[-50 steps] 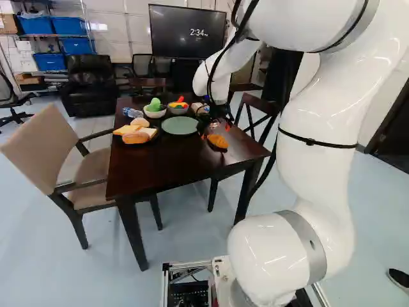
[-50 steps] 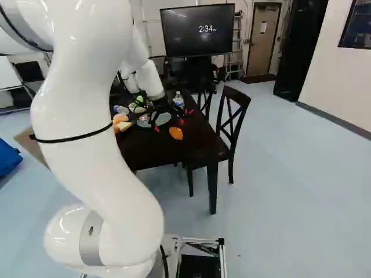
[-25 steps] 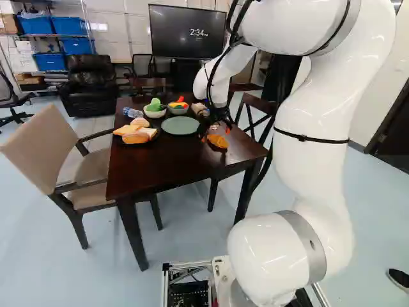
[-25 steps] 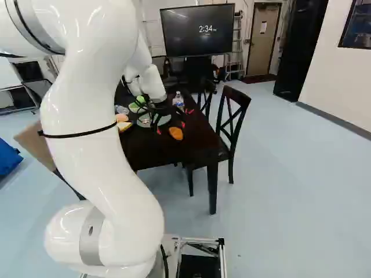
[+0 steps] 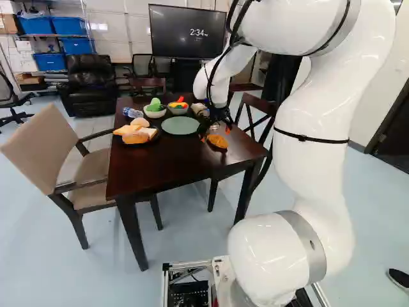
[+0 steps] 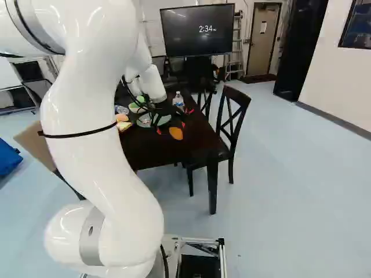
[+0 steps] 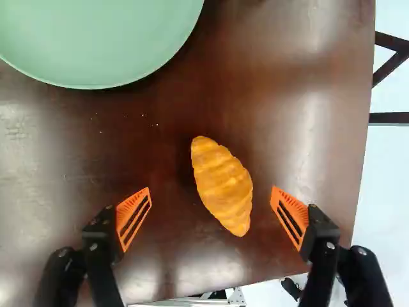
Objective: Move the croissant to the empty plate
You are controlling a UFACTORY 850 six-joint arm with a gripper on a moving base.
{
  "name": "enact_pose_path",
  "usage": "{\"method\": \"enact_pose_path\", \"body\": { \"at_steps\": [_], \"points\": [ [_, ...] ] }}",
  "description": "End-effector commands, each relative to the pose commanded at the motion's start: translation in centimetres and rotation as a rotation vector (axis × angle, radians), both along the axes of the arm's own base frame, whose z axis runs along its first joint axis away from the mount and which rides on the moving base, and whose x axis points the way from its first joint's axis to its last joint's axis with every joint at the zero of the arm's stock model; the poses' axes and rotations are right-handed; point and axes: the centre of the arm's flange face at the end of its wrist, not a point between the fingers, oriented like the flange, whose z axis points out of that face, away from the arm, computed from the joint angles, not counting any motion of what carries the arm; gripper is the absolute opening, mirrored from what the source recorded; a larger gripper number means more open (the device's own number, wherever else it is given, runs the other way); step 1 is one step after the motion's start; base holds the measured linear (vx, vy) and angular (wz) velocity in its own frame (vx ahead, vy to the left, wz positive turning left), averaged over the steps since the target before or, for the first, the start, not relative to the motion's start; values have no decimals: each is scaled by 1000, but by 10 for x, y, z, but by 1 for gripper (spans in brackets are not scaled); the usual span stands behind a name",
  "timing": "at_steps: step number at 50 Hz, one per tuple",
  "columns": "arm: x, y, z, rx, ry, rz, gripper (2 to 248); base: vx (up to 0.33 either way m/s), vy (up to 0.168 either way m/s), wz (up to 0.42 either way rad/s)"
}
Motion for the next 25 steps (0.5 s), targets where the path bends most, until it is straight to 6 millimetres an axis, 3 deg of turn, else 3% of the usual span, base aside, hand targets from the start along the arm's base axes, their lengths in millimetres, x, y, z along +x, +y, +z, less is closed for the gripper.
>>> {"method": "enact_pose_path", "body": {
  "at_steps": [25],
  "points": [
    [4,-10,0,0,-2,-18,247,0,0,0]
  ]
}}
